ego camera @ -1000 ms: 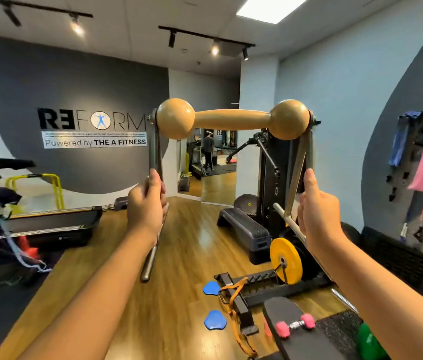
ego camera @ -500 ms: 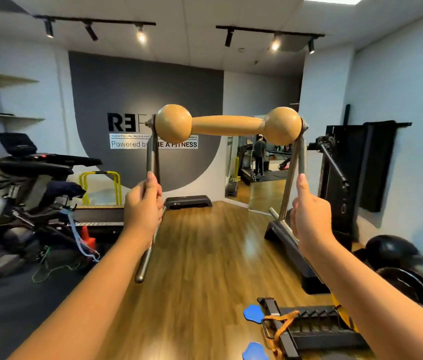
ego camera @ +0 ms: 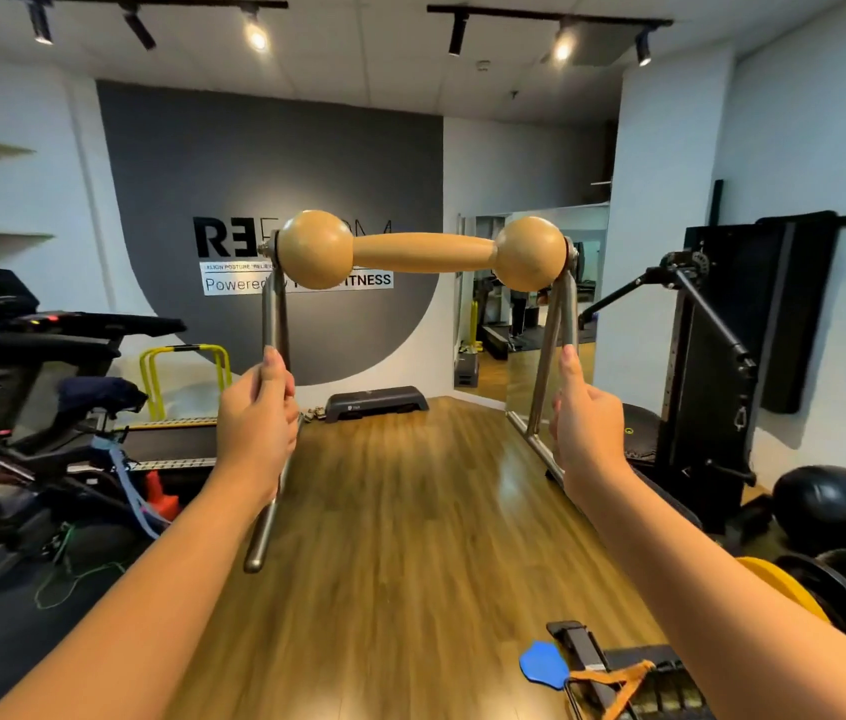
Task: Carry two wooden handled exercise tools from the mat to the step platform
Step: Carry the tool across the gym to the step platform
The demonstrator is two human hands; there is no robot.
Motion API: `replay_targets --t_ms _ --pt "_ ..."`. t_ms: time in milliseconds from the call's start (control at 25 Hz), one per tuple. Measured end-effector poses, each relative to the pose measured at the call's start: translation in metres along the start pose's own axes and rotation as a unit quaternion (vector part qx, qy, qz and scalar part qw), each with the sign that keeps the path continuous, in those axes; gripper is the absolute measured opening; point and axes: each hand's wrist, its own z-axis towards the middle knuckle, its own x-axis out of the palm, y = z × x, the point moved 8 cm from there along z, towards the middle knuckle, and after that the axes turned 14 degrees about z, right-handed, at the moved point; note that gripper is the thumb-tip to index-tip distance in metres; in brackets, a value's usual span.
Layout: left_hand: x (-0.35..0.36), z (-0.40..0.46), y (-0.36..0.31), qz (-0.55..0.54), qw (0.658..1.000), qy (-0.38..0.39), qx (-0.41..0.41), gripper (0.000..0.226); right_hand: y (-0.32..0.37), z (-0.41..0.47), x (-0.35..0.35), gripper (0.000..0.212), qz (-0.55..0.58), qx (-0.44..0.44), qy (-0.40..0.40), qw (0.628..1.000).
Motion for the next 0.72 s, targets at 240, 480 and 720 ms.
replay_targets --t_ms 240,480,720 --pt "0.042 0.107 0.061 0.007 1.0 -0.013 0.012 0.048 -0.075 0.104 0.056 0.066 0.004 -0.001 0.021 1.0" --pt "0.114 0.227 0.121 0.005 1.0 -0.022 0.016 0.047 -0.143 0.241 0.111 0.062 0.022 0.004 0.038 0.999" --pt "0.177 0.345 0.171 -0.001 0.999 -0.03 0.012 0.048 -0.198 0.37 0.166 0.06 0.028 0.015 0.057 0.998"
